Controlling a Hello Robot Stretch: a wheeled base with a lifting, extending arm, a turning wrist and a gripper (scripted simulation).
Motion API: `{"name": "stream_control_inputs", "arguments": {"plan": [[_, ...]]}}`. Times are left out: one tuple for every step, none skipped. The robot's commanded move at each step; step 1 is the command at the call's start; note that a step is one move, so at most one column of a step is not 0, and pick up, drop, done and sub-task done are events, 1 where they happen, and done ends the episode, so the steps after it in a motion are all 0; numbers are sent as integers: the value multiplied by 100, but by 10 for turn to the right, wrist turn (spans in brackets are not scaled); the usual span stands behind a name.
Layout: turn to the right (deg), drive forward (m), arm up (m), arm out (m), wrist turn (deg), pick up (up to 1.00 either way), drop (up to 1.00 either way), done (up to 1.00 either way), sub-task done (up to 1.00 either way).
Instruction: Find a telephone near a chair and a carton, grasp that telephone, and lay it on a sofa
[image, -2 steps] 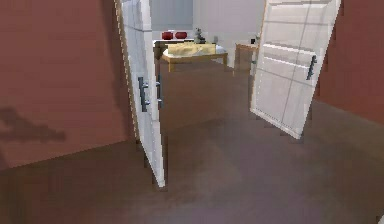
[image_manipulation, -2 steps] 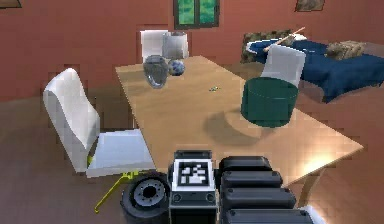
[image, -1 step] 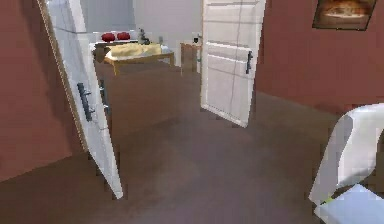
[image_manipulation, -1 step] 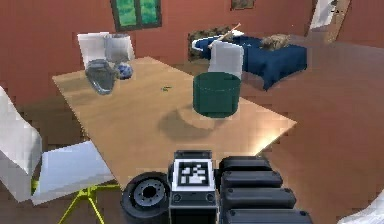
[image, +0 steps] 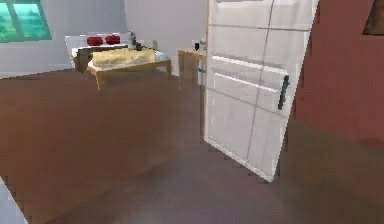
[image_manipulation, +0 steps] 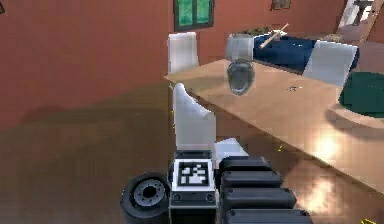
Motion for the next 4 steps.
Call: {"name": "stream_control_inputs", "arguments": {"plan": [[0, 35, 0, 0, 0, 0, 0, 0, 0], [-390, 0, 0, 0, 0, 0, 0, 0, 0], [0, 100, 0, 0, 0, 0, 0, 0, 0], [0, 45, 0, 0, 0, 0, 0, 0, 0]]}}
